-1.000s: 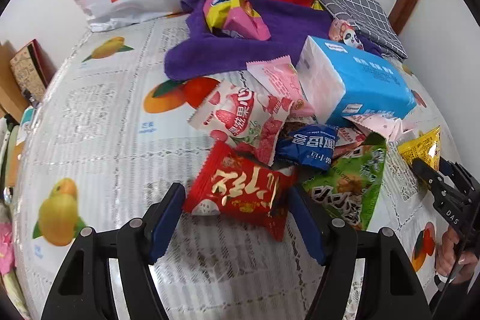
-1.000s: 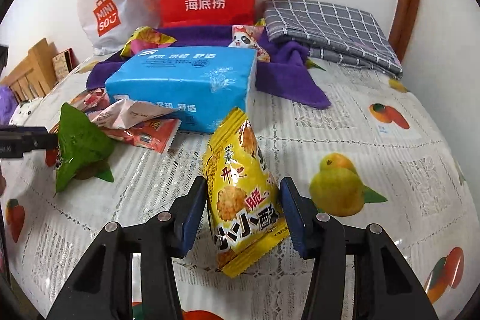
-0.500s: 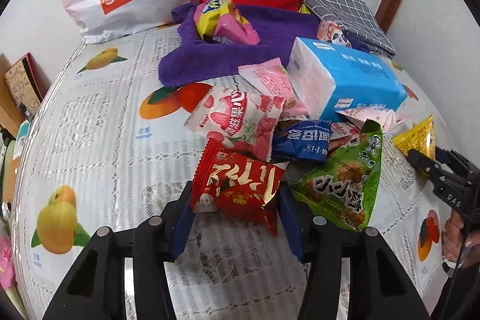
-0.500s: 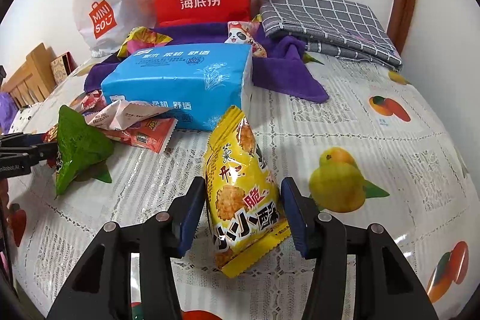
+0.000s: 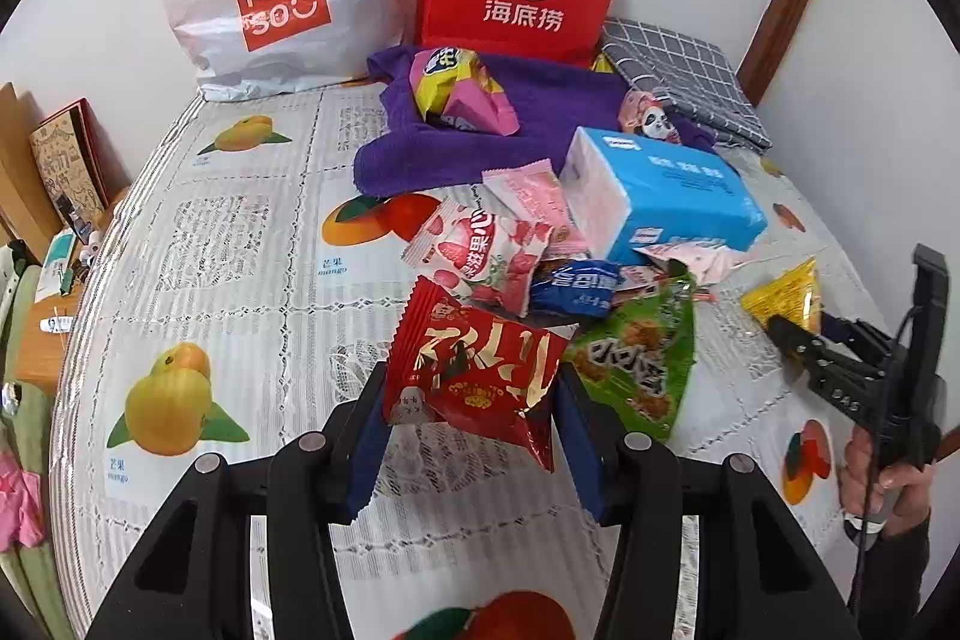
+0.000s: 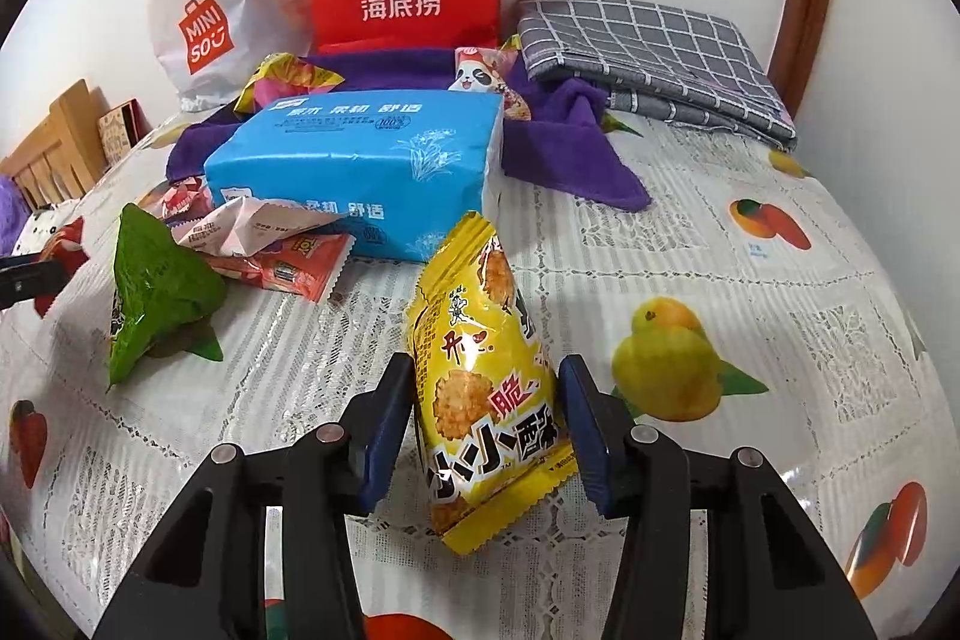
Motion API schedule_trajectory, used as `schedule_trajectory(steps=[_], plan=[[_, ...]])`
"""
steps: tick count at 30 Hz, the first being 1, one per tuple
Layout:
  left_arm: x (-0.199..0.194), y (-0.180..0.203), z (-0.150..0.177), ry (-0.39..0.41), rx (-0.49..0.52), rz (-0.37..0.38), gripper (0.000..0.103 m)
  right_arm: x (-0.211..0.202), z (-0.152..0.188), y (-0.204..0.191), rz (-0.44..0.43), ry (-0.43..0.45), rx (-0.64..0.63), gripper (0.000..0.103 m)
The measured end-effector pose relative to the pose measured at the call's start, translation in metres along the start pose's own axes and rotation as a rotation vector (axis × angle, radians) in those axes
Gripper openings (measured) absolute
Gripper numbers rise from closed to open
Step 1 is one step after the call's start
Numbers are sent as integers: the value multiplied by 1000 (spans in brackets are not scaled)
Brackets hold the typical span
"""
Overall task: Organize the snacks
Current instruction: 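Carry the red bag in the left tool while the right tool carries the yellow bag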
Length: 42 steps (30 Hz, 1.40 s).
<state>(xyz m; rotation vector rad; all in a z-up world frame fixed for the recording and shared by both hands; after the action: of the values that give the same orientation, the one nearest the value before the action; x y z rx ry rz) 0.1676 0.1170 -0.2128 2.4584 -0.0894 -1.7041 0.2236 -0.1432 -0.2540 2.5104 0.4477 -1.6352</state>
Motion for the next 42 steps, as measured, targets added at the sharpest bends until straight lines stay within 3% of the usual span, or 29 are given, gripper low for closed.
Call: schedule_trajectory(steps=[6, 10, 17, 23, 42], plan=[[-12, 10, 2, 18, 6, 13, 49, -2, 2, -1, -11, -2, -4, 49], [-18, 19, 1, 27, 17, 22, 49, -11, 2, -3, -61, -7, 21, 49], [-24, 40, -6, 39, 39, 52, 49, -49, -11, 7, -35, 21, 80, 49], [-28, 59, -16, 45, 61, 58, 49, -76, -22, 7, -69, 58, 98, 48], [-29, 101, -51, 41, 101, 98, 49, -97, -49, -23, -134, 75, 22, 48]])
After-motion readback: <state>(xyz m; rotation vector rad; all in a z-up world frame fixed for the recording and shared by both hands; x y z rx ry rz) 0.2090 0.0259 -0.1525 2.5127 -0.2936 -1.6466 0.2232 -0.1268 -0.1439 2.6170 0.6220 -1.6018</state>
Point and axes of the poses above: each gripper's, at about its wrist camera, not at the fingertips, and x roughly the way its jaws point, y to its right, z to its underside, the point moved 9 cm from there along x, roughly the way its jaws point, and after that the axes turned 14 degrees about -y, right-handed, at the moved point
